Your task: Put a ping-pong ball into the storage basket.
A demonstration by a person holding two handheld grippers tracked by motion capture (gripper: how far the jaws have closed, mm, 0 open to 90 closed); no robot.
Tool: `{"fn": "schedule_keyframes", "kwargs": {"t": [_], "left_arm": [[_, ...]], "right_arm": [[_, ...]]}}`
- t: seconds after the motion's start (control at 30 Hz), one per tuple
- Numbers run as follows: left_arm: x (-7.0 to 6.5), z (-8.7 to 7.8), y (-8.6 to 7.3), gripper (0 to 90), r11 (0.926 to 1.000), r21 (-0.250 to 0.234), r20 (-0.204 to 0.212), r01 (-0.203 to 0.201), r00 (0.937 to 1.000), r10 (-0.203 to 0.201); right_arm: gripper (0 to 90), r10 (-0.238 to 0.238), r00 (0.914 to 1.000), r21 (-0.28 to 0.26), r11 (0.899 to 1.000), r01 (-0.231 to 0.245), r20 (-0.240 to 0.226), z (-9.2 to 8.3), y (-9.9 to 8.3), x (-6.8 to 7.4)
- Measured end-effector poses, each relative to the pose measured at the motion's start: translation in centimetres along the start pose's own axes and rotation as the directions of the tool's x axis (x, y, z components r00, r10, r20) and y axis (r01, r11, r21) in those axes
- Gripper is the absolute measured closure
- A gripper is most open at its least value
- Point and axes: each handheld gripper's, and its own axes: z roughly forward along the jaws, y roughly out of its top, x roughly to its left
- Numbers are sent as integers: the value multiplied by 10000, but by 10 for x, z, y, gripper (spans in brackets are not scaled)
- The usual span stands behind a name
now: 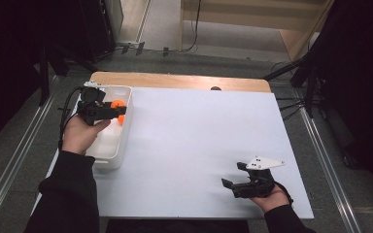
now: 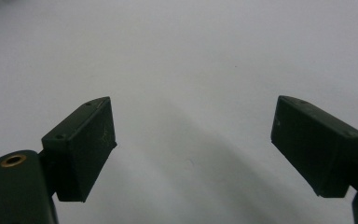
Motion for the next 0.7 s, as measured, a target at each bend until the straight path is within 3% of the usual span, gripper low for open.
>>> {"fn": "schedule_keyframes", "kwargs": {"t": [0.1, 0.37, 0.7], "left_arm": [[2, 0, -1, 504, 10000, 24, -380, 3, 9993, -2], [10, 2, -4, 504, 9983, -203, -786, 538, 9954, -553], [17, 5, -8, 503, 9961, -483, -1062, 741, 9912, -789]], "right_arm": [[123, -8, 10000, 0, 10000, 8, 9, 0, 0, 0], [123, -9, 10000, 5, 10000, 9, 13, 0, 0, 0], [123, -4, 10000, 25, 10000, 4, 5, 0, 0, 0]]}}
